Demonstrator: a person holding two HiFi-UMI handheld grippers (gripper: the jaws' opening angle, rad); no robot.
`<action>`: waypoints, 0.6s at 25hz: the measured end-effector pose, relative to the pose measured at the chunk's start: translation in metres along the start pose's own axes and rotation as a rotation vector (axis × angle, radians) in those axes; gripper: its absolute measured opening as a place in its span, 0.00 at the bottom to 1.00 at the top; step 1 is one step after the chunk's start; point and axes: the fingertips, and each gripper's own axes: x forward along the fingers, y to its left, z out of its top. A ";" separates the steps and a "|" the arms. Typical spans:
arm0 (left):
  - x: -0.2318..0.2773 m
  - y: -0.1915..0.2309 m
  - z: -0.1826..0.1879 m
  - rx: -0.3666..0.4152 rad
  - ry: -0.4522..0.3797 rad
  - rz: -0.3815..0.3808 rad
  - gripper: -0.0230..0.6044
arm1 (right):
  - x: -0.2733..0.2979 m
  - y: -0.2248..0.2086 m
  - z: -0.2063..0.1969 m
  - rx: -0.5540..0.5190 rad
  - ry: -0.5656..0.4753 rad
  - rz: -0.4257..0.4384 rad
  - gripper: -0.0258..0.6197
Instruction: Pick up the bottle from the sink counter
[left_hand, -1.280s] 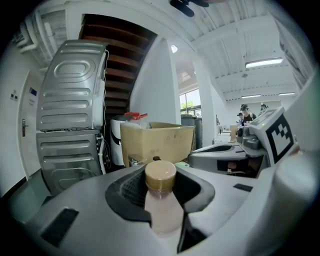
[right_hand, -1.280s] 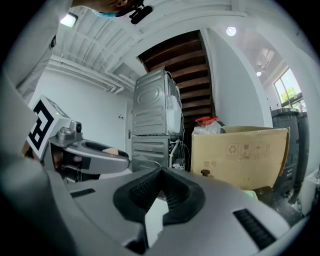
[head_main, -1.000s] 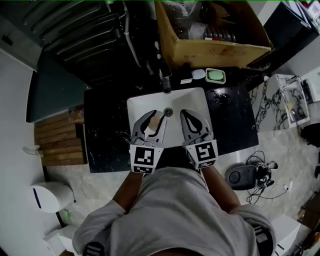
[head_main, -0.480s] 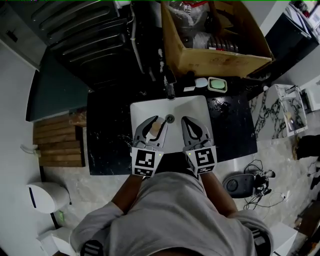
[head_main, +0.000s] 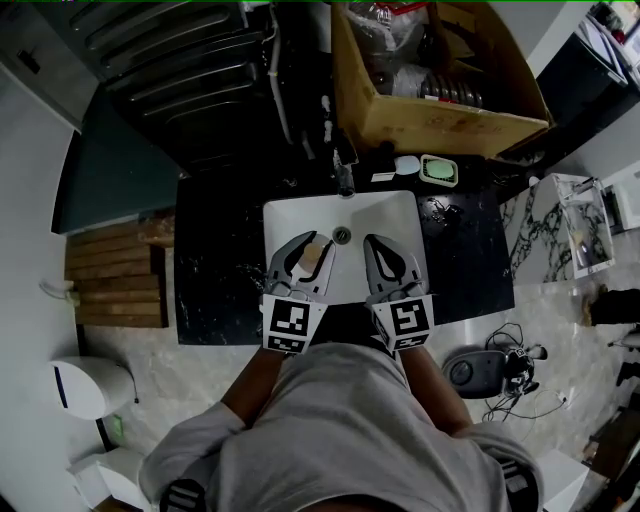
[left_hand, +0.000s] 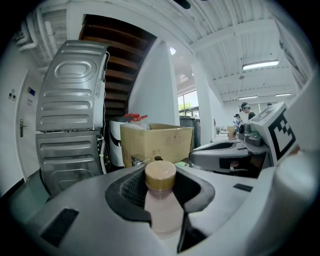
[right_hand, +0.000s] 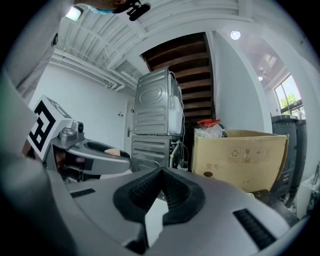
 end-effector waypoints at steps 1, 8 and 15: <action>0.000 0.000 0.001 0.003 -0.001 0.000 0.24 | -0.001 0.000 0.000 -0.004 -0.001 0.000 0.05; -0.001 -0.004 0.001 0.008 -0.001 -0.008 0.24 | -0.005 0.000 -0.004 -0.005 0.019 -0.006 0.05; -0.001 -0.006 0.000 0.014 0.000 -0.015 0.24 | -0.007 0.001 -0.003 -0.008 0.012 -0.006 0.05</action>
